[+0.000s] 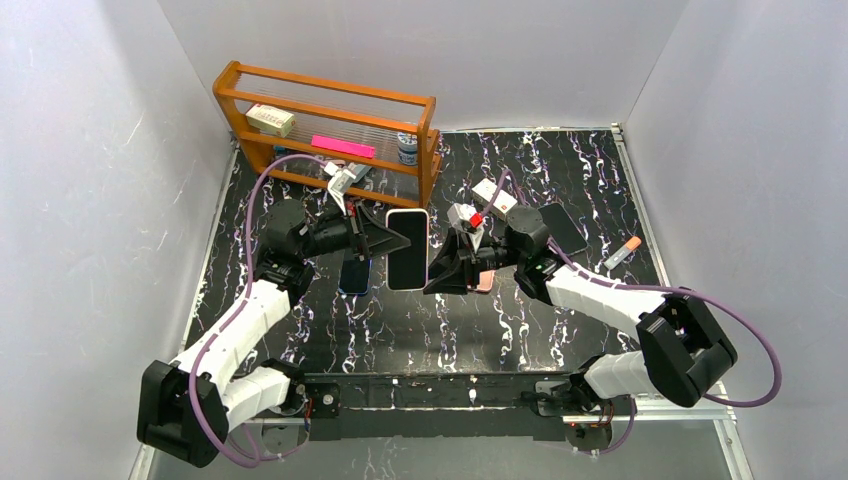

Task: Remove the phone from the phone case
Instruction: Remove the phone case from the phone.

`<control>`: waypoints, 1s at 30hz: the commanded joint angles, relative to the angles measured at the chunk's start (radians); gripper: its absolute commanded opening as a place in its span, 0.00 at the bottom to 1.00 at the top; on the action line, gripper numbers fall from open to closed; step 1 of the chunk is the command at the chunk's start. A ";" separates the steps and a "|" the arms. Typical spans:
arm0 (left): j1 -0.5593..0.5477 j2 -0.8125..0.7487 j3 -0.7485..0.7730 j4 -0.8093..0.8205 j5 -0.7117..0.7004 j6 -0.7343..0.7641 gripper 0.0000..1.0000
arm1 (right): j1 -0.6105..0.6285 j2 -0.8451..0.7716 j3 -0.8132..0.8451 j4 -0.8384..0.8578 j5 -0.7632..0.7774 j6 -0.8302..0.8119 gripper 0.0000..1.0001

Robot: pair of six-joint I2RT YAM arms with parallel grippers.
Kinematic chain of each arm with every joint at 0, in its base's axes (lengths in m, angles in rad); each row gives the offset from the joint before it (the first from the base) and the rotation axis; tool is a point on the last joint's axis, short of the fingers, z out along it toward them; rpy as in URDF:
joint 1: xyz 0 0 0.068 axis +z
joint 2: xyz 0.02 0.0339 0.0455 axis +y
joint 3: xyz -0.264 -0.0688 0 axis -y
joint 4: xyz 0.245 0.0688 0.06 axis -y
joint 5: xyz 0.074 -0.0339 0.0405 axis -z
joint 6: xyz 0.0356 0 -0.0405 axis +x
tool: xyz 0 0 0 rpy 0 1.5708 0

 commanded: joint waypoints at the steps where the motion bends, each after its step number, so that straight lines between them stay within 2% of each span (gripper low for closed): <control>1: -0.016 -0.036 0.030 0.073 0.011 -0.013 0.00 | 0.006 0.001 0.007 0.081 -0.024 0.025 0.40; 5: -0.021 -0.038 0.033 0.081 0.004 -0.036 0.00 | 0.005 0.012 0.015 0.050 -0.035 -0.006 0.29; 11: -0.022 -0.017 0.037 0.084 -0.027 -0.124 0.00 | 0.007 0.020 0.020 -0.011 -0.039 -0.100 0.07; 14: -0.031 -0.019 0.029 0.092 -0.050 -0.160 0.00 | 0.006 0.015 0.025 -0.034 0.000 -0.138 0.01; 22: -0.078 -0.025 0.019 0.108 -0.084 -0.221 0.00 | 0.006 0.021 0.046 -0.045 0.111 -0.196 0.01; 30: -0.086 -0.011 0.018 0.119 -0.097 -0.268 0.00 | 0.005 0.006 0.051 -0.077 0.109 -0.293 0.01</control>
